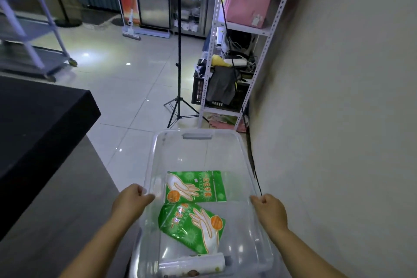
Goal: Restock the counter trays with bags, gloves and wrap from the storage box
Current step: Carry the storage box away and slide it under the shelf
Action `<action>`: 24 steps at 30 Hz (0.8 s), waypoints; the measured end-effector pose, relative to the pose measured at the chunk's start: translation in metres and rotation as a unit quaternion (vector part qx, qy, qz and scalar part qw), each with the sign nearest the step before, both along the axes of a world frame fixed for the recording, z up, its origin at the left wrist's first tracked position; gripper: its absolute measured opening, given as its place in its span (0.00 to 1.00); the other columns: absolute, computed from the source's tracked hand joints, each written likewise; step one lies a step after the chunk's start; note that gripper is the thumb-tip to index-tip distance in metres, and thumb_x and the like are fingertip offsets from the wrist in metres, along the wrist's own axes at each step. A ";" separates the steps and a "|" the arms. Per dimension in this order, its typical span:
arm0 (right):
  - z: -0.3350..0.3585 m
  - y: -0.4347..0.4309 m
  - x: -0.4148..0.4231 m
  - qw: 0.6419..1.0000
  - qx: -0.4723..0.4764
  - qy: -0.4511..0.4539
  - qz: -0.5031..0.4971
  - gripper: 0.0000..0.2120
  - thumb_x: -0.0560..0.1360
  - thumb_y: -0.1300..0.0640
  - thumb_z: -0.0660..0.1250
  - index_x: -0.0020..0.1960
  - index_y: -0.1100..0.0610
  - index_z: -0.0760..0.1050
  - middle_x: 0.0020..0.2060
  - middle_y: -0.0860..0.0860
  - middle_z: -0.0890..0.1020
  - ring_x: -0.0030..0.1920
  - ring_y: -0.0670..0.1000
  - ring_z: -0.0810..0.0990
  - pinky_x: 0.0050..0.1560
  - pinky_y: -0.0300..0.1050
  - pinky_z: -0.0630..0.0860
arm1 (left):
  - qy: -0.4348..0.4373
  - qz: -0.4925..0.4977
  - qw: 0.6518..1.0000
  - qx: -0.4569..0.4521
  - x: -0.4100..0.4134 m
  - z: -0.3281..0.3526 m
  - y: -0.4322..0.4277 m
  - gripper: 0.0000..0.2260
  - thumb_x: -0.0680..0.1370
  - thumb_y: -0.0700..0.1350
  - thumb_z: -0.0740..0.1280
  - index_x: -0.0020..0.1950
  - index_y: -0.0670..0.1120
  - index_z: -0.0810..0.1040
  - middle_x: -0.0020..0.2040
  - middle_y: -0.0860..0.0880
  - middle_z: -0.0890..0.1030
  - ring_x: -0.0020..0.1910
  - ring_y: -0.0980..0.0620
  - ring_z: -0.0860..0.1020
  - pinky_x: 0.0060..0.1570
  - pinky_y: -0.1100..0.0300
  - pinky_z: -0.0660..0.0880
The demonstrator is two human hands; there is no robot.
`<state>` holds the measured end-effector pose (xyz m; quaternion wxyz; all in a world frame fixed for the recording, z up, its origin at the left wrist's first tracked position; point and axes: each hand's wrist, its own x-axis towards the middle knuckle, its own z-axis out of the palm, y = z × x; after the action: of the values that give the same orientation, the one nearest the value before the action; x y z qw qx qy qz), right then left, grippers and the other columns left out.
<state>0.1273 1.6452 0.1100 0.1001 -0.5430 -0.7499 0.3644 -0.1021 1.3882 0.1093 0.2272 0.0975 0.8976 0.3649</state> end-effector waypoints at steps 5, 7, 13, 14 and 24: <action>0.008 0.079 -0.080 0.998 -0.013 0.001 0.068 0.18 0.72 0.51 0.68 0.28 0.54 0.65 0.26 0.49 0.72 0.28 0.48 0.69 0.31 0.43 0.64 | 0.031 0.068 0.997 -0.011 -0.045 0.013 0.051 0.06 0.70 0.43 0.71 0.38 0.44 0.74 0.37 0.45 0.79 0.37 0.45 0.77 0.40 0.54 0.73; 0.012 0.101 -0.115 0.995 -0.029 0.002 0.098 0.15 0.72 0.54 0.66 0.29 0.52 0.66 0.28 0.48 0.73 0.31 0.49 0.71 0.32 0.43 0.65 | 0.042 0.088 0.995 -0.029 -0.065 0.017 0.068 0.06 0.70 0.43 0.70 0.41 0.43 0.75 0.38 0.45 0.79 0.39 0.45 0.76 0.37 0.56 0.69; 0.007 0.152 -0.216 0.988 -0.032 -0.004 0.150 0.16 0.70 0.55 0.66 0.28 0.53 0.63 0.26 0.49 0.70 0.28 0.49 0.69 0.31 0.43 0.63 | 0.040 0.133 0.989 -0.044 -0.139 0.017 0.103 0.04 0.70 0.43 0.68 0.39 0.45 0.74 0.37 0.48 0.77 0.37 0.48 0.75 0.32 0.59 0.64; 0.006 0.159 -0.236 0.987 -0.032 -0.004 0.155 0.17 0.70 0.55 0.66 0.28 0.53 0.63 0.26 0.49 0.70 0.28 0.49 0.68 0.31 0.43 0.63 | 0.039 0.138 0.989 -0.045 -0.156 0.014 0.109 0.04 0.70 0.43 0.68 0.39 0.44 0.74 0.37 0.48 0.77 0.37 0.47 0.75 0.32 0.59 0.64; 0.024 0.210 -0.410 0.988 -0.012 0.000 0.151 0.18 0.72 0.55 0.65 0.28 0.55 0.62 0.28 0.54 0.70 0.31 0.52 0.68 0.35 0.44 0.62 | 0.040 0.214 0.976 -0.023 -0.324 0.010 0.181 0.03 0.70 0.37 0.64 0.38 0.39 0.73 0.32 0.45 0.72 0.34 0.43 0.71 0.27 0.61 0.60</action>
<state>-0.2831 1.8547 0.1335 0.0372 -0.4243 -0.8190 0.3845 -0.4263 1.5690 0.1191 0.1098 -0.0875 0.9144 0.3797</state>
